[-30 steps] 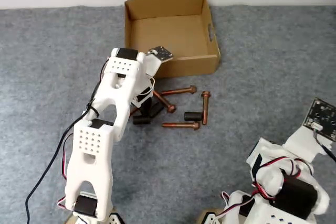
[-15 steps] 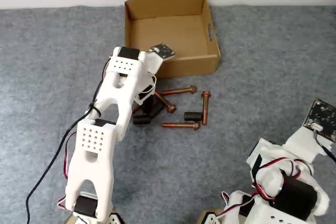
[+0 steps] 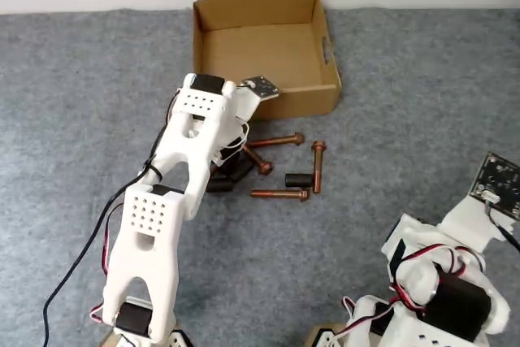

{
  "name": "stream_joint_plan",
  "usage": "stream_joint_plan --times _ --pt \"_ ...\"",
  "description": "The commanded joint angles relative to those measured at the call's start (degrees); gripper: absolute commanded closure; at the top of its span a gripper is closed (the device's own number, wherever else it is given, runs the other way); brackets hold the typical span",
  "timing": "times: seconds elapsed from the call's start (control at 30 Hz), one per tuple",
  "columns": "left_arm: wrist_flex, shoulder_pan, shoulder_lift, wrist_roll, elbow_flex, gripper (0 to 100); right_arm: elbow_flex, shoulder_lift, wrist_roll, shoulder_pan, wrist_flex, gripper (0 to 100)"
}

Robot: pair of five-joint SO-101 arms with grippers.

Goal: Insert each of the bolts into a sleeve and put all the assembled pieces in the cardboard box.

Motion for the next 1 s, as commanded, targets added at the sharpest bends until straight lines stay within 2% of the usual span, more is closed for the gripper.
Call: stream_joint_plan --times 0.0,0.1,0.23,0.37,0.43,0.57,0.73,0.97 --pt "2.2 -1.6 -11.7 1.0 2.2 99 -1.0 -0.3 -0.5 0.7 1.7 99.1" --pt "2.2 -0.6 -22.8 5.6 8.7 99 -3.2 -0.3 0.4 0.7 2.0 99.1" --pt "2.2 0.9 -38.6 13.6 23.2 99 -5.7 -0.3 6.1 0.6 1.9 99.1" --pt "1.8 0.6 -54.4 14.8 35.4 99 -6.8 -1.0 8.4 0.6 1.7 99.1" --pt "0.9 0.5 -62.2 17.8 39.1 100 -6.8 -2.5 8.1 0.0 1.5 99.1" --pt "-2.0 0.6 -76.9 25.6 44.5 100 -6.3 -7.0 7.0 -5.1 1.5 99.1" --pt "-9.8 0.5 -90.3 29.6 51.6 100 -1.5 -12.3 1.3 -15.4 0.7 99.1" --pt "-15.6 1.0 -100.2 42.5 57.2 100 8.2 -18.4 -4.3 -31.0 -11.5 99.1"
